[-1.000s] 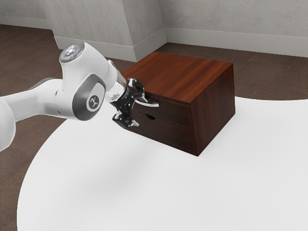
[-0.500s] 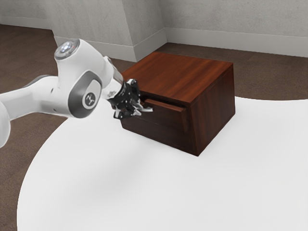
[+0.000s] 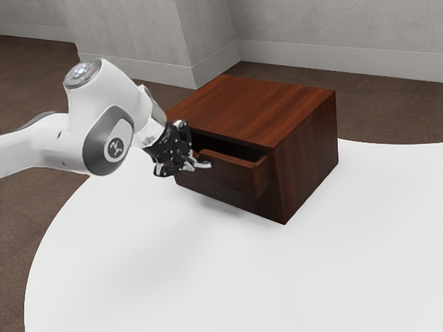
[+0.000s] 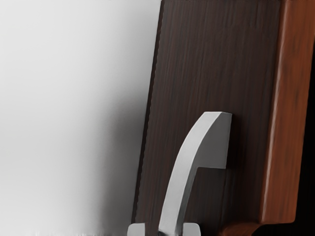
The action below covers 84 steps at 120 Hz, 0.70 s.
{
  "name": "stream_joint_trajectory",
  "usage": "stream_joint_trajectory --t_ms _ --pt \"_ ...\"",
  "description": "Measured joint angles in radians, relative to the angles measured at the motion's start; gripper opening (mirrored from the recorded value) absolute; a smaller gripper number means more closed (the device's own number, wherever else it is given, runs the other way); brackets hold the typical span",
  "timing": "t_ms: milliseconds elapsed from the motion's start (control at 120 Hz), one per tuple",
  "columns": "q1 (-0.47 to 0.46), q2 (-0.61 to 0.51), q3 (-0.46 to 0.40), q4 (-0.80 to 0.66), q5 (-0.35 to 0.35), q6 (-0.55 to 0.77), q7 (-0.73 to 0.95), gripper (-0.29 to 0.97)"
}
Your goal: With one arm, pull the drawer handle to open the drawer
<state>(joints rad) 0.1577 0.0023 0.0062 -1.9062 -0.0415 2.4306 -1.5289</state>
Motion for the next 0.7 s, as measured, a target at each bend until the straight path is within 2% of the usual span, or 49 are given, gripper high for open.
stream_joint_trajectory --t_ms 700 --pt "0.003 -0.221 0.002 -0.255 -0.001 0.057 0.004 -0.10"
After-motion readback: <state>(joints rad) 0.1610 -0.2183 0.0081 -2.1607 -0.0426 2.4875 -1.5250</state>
